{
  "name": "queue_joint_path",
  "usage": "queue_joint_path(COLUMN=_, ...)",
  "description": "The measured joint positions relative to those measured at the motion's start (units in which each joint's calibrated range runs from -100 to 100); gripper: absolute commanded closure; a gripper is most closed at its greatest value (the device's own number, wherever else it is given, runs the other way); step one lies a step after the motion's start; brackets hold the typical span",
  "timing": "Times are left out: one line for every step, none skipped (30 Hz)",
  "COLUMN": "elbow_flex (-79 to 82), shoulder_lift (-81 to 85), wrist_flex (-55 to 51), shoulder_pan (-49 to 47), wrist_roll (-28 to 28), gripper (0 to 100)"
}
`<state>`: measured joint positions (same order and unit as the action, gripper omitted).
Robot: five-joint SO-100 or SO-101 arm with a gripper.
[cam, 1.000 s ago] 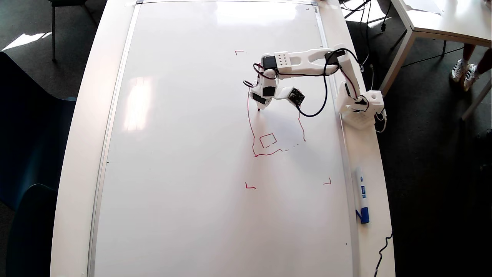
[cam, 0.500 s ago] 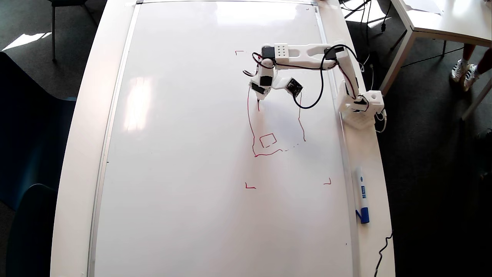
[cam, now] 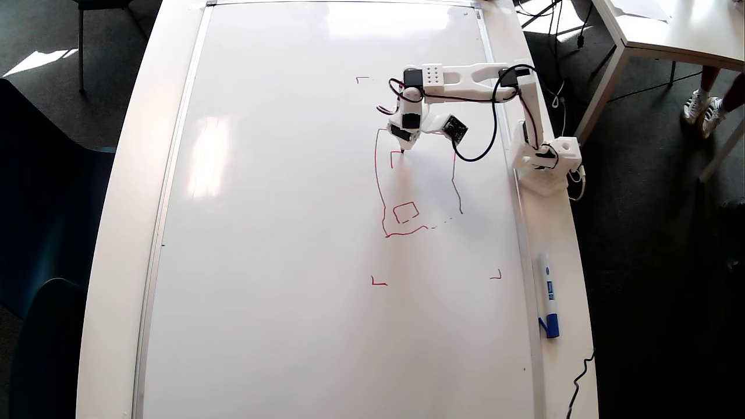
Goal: Draw on a whiteboard a robot head using a pen attached to the gripper
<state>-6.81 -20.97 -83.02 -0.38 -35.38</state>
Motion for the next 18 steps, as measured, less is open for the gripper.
queue_joint_path(elbow_flex=0.91, shoulder_lift=0.51, wrist_flex=0.00, shoulder_pan=0.00, wrist_roll=0.00, gripper=99)
queue_joint_path(elbow_flex=1.37, shoulder_lift=0.93, wrist_flex=0.00, shoulder_pan=0.00, wrist_roll=0.00, gripper=99)
queue_joint_path(elbow_flex=1.92, shoulder_lift=1.19, wrist_flex=0.00, shoulder_pan=0.00, wrist_roll=0.00, gripper=99)
queue_joint_path(elbow_flex=2.74, shoulder_lift=1.69, wrist_flex=0.00, shoulder_pan=0.00, wrist_roll=0.00, gripper=99)
queue_joint_path(elbow_flex=3.02, shoulder_lift=1.95, wrist_flex=0.00, shoulder_pan=0.00, wrist_roll=0.00, gripper=99)
queue_joint_path(elbow_flex=3.75, shoulder_lift=2.29, wrist_flex=0.00, shoulder_pan=0.00, wrist_roll=0.00, gripper=99)
queue_joint_path(elbow_flex=4.39, shoulder_lift=2.63, wrist_flex=0.00, shoulder_pan=0.00, wrist_roll=0.00, gripper=99)
queue_joint_path(elbow_flex=4.75, shoulder_lift=2.88, wrist_flex=0.08, shoulder_pan=-0.08, wrist_roll=0.00, gripper=99)
queue_joint_path(elbow_flex=5.21, shoulder_lift=3.22, wrist_flex=0.08, shoulder_pan=-0.30, wrist_roll=0.00, gripper=99)
queue_joint_path(elbow_flex=5.30, shoulder_lift=3.30, wrist_flex=0.08, shoulder_pan=-0.53, wrist_roll=0.00, gripper=99)
queue_joint_path(elbow_flex=5.39, shoulder_lift=3.30, wrist_flex=0.08, shoulder_pan=-0.83, wrist_roll=0.00, gripper=99)
queue_joint_path(elbow_flex=5.39, shoulder_lift=3.30, wrist_flex=0.08, shoulder_pan=-1.06, wrist_roll=0.00, gripper=99)
queue_joint_path(elbow_flex=5.39, shoulder_lift=3.39, wrist_flex=0.08, shoulder_pan=-1.73, wrist_roll=0.00, gripper=99)
queue_joint_path(elbow_flex=5.39, shoulder_lift=3.39, wrist_flex=0.08, shoulder_pan=-2.19, wrist_roll=0.00, gripper=99)
queue_joint_path(elbow_flex=5.39, shoulder_lift=3.39, wrist_flex=0.08, shoulder_pan=-2.71, wrist_roll=0.00, gripper=99)
queue_joint_path(elbow_flex=5.39, shoulder_lift=3.39, wrist_flex=0.08, shoulder_pan=-3.17, wrist_roll=0.00, gripper=99)
queue_joint_path(elbow_flex=5.39, shoulder_lift=3.39, wrist_flex=0.08, shoulder_pan=-3.54, wrist_roll=0.00, gripper=99)
queue_joint_path(elbow_flex=5.39, shoulder_lift=3.39, wrist_flex=0.08, shoulder_pan=-4.22, wrist_roll=0.00, gripper=99)
